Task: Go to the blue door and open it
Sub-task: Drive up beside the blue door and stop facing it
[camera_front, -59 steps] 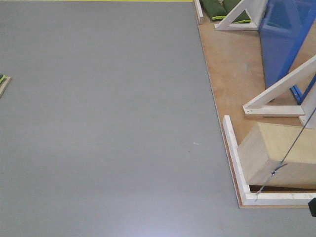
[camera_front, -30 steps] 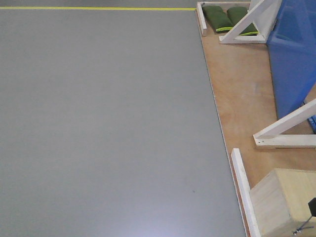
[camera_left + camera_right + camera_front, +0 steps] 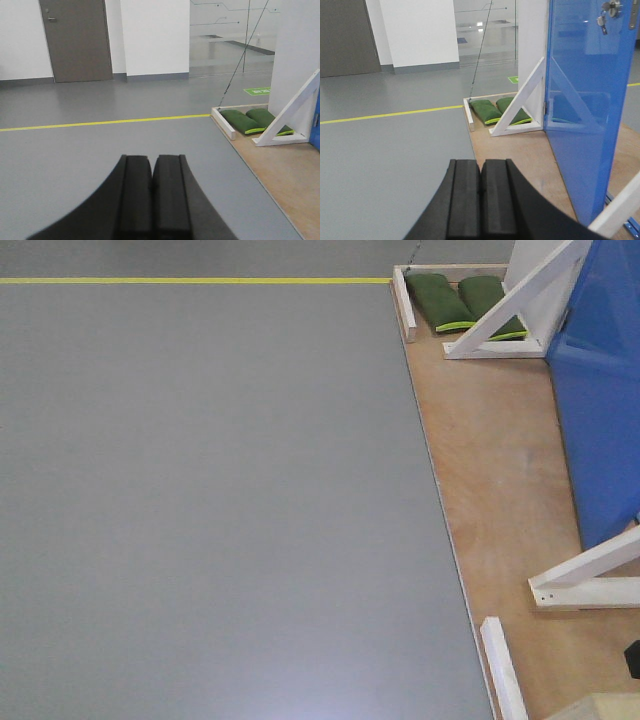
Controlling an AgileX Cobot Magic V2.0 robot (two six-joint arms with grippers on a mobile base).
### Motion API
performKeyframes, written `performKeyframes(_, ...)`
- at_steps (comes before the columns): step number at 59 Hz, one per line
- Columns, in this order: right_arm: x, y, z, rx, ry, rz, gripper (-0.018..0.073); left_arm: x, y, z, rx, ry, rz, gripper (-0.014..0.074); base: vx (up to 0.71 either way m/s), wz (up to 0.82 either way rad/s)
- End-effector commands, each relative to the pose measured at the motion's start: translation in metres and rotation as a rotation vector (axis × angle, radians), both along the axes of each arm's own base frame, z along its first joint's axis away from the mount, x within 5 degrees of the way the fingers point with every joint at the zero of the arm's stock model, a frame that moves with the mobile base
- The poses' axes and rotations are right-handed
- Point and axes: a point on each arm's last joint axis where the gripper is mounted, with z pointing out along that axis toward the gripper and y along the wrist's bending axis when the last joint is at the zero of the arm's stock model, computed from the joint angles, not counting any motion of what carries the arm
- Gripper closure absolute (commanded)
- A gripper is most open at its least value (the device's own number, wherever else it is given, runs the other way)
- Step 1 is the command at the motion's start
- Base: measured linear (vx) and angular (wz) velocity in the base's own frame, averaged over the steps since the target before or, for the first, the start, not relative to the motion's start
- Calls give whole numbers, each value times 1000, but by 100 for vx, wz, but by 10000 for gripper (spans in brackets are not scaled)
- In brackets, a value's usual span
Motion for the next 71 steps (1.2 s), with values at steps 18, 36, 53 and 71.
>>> performKeyframes(18, 0, 0, 8, -25, -94, 0, 561, -3, 0, 18, -13, -126, -5, 524, 40, -2)
performKeyframes(36, 0, 0, 8, -25, -91, 0, 561, -3, 0, 18, -13, -126, -5, 524, 37, 0)
performKeyframes(53, 0, 0, 8, -25, -93, 1, 561, -3, 0, 18, -13, -126, -5, 524, 35, -1)
performKeyframes(71, 0, 0, 8, -25, -93, 1, 561, -3, 0, 18, -13, -126, -5, 524, 30, -4)
